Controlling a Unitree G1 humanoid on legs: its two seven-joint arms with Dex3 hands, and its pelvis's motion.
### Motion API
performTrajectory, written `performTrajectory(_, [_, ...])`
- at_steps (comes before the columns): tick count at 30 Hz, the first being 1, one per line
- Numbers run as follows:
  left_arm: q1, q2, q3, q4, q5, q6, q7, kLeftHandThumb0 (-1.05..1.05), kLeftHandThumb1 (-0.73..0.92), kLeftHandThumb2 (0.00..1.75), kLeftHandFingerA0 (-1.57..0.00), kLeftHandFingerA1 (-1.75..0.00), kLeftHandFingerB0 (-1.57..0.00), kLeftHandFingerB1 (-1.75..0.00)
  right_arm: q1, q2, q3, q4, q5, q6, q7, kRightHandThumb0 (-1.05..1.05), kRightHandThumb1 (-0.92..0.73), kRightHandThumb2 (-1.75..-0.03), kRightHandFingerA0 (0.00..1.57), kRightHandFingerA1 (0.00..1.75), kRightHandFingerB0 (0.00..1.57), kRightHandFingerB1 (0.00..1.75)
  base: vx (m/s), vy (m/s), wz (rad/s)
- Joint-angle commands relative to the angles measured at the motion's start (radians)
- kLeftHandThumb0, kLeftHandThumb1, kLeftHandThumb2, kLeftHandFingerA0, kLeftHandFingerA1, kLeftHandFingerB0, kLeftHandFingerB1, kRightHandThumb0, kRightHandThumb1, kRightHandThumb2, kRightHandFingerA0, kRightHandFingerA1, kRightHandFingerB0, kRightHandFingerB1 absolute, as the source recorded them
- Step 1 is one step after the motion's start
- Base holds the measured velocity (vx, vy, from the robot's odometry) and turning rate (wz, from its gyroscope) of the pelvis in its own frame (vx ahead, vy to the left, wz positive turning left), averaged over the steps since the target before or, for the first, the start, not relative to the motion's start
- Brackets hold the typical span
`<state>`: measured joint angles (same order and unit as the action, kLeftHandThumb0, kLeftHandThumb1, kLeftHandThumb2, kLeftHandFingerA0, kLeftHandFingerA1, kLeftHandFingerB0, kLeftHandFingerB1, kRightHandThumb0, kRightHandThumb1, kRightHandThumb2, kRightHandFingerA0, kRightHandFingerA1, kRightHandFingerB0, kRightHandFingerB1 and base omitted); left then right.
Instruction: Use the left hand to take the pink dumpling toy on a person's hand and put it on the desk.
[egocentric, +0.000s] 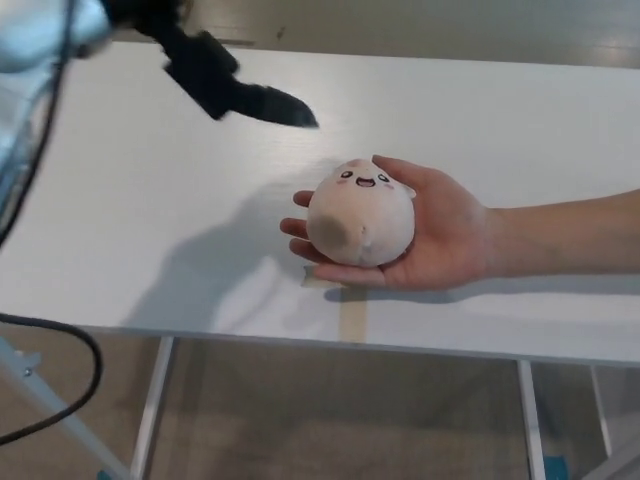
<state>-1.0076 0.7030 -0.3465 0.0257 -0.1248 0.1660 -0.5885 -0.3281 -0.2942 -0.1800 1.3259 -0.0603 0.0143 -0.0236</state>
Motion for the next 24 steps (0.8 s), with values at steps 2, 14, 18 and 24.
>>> performTrajectory(2, [-0.073,-0.097,-0.194,0.139,0.312,0.067,0.019,-0.28,0.17,0.80,-0.09,-0.51,-0.09,-0.50,-0.008,-0.012,-0.009,0.004,0.016,0.029,0.037,-0.22,-0.69,-0.61,0.63,0.44,0.55,0.43,0.00,0.000,0.00])
performTrajectory(14, [-0.069,-0.190,-0.335,0.233,0.477,0.088,0.049,-0.28,0.17,0.80,-0.08,-0.51,-0.07,-0.49,-0.011,-0.011,-0.004,0.004,0.011,0.035,0.058,-0.23,-0.69,-0.61,0.61,0.43,0.54,0.42,0.00,0.000,0.00])
performTrajectory(18, [-0.068,-0.210,-0.357,0.246,0.505,0.103,0.050,-0.27,0.17,0.81,-0.10,-0.51,-0.09,-0.50,-0.013,-0.011,-0.003,0.005,0.009,0.036,0.056,-0.22,-0.69,-0.61,0.61,0.43,0.54,0.42,0.00,0.000,0.00])
performTrajectory(24, [-0.045,-0.259,-0.366,0.268,0.529,0.106,0.048,-0.28,0.17,0.80,-0.09,-0.51,-0.08,-0.50,-0.015,-0.010,0.002,0.004,0.005,0.035,0.059,-0.22,-0.69,-0.61,0.61,0.43,0.56,0.43,0.00,0.000,0.00])
